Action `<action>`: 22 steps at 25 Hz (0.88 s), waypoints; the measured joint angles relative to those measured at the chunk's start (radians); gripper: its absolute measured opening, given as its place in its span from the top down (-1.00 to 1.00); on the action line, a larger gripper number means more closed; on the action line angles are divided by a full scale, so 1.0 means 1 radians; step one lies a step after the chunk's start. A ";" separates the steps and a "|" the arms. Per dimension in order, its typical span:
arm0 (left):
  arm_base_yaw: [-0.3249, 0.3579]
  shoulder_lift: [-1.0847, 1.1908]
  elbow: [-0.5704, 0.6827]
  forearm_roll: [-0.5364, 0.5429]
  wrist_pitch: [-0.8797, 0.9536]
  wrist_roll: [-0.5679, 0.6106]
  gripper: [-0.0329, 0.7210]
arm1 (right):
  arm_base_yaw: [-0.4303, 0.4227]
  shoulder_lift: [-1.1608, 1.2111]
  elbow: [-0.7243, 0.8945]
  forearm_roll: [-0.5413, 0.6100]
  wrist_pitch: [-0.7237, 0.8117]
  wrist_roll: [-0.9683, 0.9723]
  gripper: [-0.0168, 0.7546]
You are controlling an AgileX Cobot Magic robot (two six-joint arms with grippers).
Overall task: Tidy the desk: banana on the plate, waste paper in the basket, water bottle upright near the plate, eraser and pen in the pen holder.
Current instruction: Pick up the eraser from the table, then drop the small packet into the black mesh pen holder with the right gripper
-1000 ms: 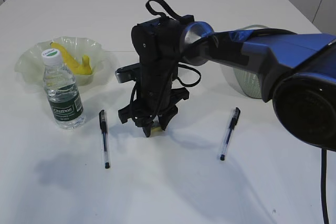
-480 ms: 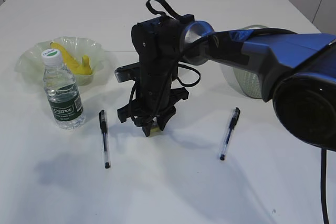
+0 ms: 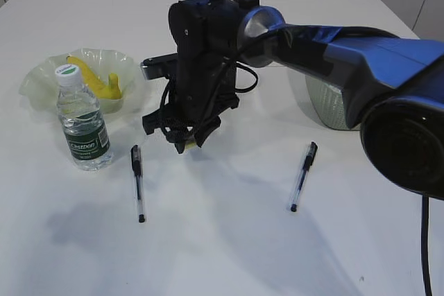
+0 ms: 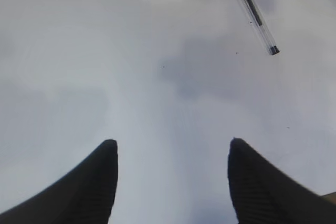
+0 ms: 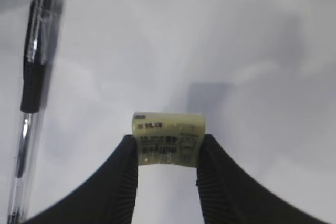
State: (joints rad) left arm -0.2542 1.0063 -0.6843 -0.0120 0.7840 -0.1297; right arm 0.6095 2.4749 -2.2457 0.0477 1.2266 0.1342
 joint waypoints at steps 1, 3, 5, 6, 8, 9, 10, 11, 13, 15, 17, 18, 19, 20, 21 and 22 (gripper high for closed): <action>0.000 0.000 0.000 0.000 0.000 0.000 -0.31 | 0.000 0.000 -0.010 0.002 0.000 0.000 0.28; 0.000 0.000 0.000 0.000 0.002 0.000 -0.31 | 0.000 0.000 -0.026 0.002 0.000 0.000 0.28; 0.000 0.000 0.000 0.000 0.002 0.000 -0.31 | 0.000 0.000 -0.037 0.002 0.000 0.000 0.28; 0.000 0.000 0.000 0.000 0.002 0.000 -0.31 | 0.000 0.000 -0.039 0.002 0.000 0.000 0.28; 0.000 0.000 0.000 0.000 0.002 0.000 -0.31 | 0.000 0.000 -0.048 0.002 0.002 0.000 0.28; 0.000 0.000 0.000 0.000 0.002 0.000 -0.31 | 0.000 0.000 -0.050 0.002 0.002 0.000 0.28; 0.000 0.000 0.000 0.000 0.002 0.000 -0.31 | 0.000 0.000 -0.050 0.000 0.002 0.000 0.28; 0.000 0.000 0.000 0.000 0.002 0.000 -0.31 | 0.000 -0.002 -0.050 -0.005 0.002 0.000 0.28; 0.000 0.000 0.000 0.000 0.002 0.000 -0.31 | 0.000 -0.006 -0.050 -0.027 0.004 0.000 0.28; 0.000 0.000 0.000 0.000 0.002 0.000 -0.31 | -0.002 -0.018 -0.050 -0.048 0.004 0.000 0.28; 0.000 0.000 0.000 0.000 0.002 0.000 -0.31 | -0.010 -0.030 -0.050 -0.061 0.004 0.000 0.28; 0.000 0.000 0.000 0.000 0.002 0.000 -0.31 | -0.012 -0.039 -0.050 -0.067 0.004 0.000 0.28; 0.000 0.000 0.000 0.000 0.002 0.000 -0.31 | -0.018 -0.045 -0.050 -0.070 0.004 0.000 0.28; 0.000 0.000 0.000 0.000 0.000 0.000 -0.31 | -0.024 -0.050 -0.050 -0.074 0.004 0.000 0.28; 0.000 0.000 0.000 0.000 -0.002 0.000 -0.31 | -0.032 -0.058 -0.050 -0.079 0.006 0.000 0.28; 0.000 0.000 0.000 0.000 -0.002 0.000 -0.31 | -0.040 -0.064 -0.050 -0.083 0.006 0.000 0.28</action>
State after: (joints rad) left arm -0.2542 1.0063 -0.6843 -0.0120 0.7823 -0.1297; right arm 0.5693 2.4107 -2.2956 -0.0357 1.2327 0.1342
